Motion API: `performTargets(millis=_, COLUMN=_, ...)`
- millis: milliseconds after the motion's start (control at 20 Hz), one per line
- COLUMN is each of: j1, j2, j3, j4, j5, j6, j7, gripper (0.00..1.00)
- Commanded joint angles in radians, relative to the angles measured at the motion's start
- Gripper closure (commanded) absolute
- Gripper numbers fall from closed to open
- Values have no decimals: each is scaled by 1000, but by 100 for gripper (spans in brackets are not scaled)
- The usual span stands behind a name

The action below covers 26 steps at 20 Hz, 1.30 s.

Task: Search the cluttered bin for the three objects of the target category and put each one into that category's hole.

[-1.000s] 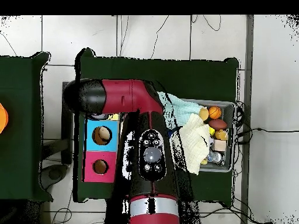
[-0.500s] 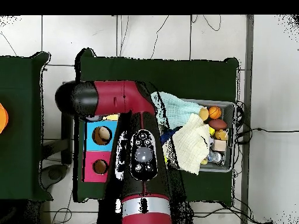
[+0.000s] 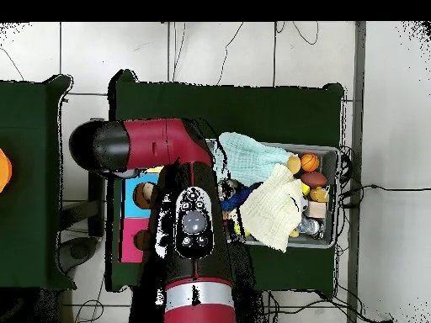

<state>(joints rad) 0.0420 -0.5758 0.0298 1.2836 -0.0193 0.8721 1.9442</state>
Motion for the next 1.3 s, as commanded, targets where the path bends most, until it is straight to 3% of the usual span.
performTargets(millis=50, j1=-28, j2=84, j3=55, j4=112, j5=-37, j6=-69, j7=34, gripper=100)
performTargets(millis=400, j1=-38, j2=158, j3=53, j4=88, j5=-63, j6=-161, j7=29, gripper=100)
performTargets(millis=850, j1=-47, j2=195, j3=49, j4=59, j5=-68, j6=-186, j7=8, gripper=100)
performTargets(millis=1300, j1=-38, j2=278, j3=40, j4=-23, j5=-83, j6=-218, j7=5, gripper=100)
